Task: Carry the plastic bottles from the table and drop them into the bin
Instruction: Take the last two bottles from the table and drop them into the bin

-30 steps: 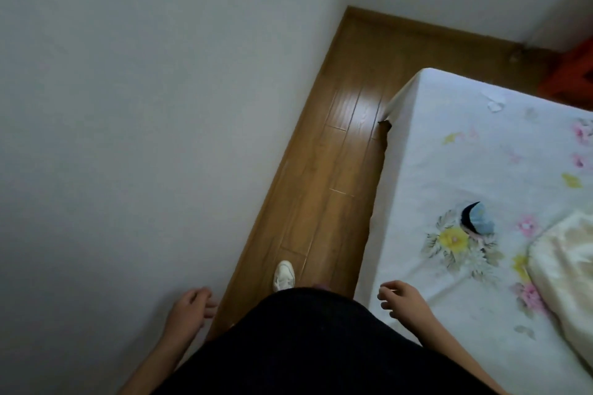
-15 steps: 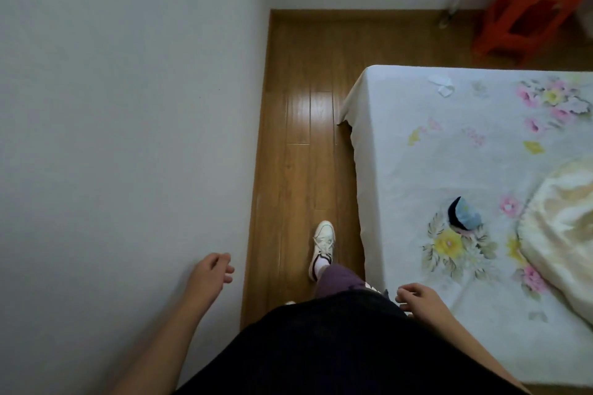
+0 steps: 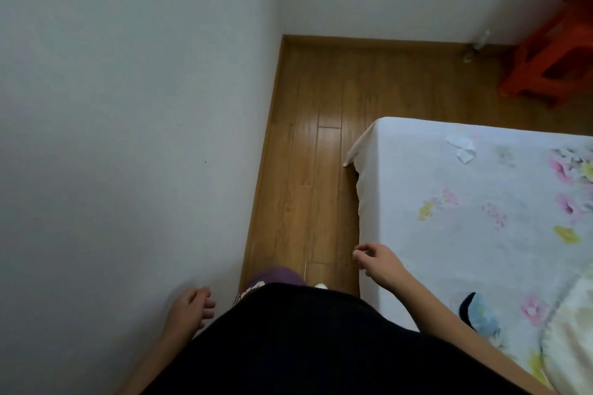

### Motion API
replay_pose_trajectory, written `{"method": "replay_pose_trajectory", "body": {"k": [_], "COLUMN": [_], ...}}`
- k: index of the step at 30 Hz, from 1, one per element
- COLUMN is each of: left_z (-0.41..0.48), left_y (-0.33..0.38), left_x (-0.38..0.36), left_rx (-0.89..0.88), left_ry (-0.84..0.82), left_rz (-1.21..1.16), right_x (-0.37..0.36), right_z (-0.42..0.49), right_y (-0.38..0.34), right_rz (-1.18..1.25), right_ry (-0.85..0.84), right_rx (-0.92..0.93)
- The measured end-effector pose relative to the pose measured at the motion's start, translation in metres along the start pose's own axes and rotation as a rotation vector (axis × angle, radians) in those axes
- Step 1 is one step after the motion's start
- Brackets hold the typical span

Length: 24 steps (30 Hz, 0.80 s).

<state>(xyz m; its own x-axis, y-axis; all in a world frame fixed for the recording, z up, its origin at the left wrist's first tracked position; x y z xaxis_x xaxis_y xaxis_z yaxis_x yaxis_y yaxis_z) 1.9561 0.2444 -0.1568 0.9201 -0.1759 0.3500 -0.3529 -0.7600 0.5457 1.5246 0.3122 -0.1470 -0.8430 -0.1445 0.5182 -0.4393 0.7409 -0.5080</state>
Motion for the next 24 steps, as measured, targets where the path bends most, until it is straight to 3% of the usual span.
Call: {"method": "replay_pose_trajectory", "body": {"k": [6, 16, 24], "left_z": [0.067, 0.177, 0.229], "left_y": [0.096, 0.343, 0.528], "left_x": [-0.038, -0.149, -0.253], "left_rx": [-0.003, -0.202, -0.353], "left_ry": [-0.003, -0.217, -0.302], "left_rz": [0.065, 0.331, 0.405], "right_x": [0.056, 0.155, 0.223], "right_z": [0.087, 0.175, 0.245], "right_y": [-0.055, -0.028, -0.011], "right_rz": [0.028, 0.198, 0.390], "right_ry": [0.026, 0.148, 0.179], "right_rx": [0.014, -0.322, -0.506]}}
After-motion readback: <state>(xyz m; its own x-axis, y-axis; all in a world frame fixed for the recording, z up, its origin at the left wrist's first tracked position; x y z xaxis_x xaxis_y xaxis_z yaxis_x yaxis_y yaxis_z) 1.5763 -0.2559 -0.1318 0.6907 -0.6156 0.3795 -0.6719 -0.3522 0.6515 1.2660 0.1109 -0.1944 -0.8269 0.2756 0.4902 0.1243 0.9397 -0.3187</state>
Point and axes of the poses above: each hand's wrist, its own z-axis towards the middle knuckle, its own x-axis out of the back of the hand, y = z × x, the point moved 8 cm from there along z, towards the middle knuckle, and after that the axes turned 9 degrees about -z, right-handed, at the moved point
